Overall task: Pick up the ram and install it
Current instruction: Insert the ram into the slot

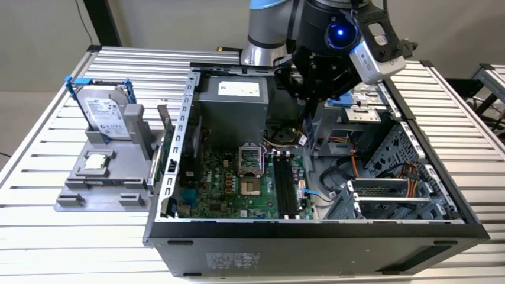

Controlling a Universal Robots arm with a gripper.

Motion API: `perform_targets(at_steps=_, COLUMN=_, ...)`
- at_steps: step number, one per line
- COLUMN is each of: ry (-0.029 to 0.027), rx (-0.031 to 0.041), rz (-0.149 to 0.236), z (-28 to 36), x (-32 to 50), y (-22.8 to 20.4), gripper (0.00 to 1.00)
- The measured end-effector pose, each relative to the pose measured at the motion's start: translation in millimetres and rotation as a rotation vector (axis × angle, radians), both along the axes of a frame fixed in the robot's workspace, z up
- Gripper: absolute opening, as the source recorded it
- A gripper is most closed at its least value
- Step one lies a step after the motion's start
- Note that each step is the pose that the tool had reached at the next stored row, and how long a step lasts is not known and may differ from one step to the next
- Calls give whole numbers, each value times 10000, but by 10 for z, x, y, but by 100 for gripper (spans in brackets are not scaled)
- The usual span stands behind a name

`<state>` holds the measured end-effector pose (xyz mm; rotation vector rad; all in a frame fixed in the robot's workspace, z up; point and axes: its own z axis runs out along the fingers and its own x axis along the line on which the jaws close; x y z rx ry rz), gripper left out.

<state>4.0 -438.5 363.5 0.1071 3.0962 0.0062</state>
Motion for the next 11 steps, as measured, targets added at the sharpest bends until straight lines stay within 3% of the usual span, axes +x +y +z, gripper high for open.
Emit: perform_targets(at_steps=11, ry=-19, rx=2, rz=-2, z=-108, x=0, y=0, gripper=0)
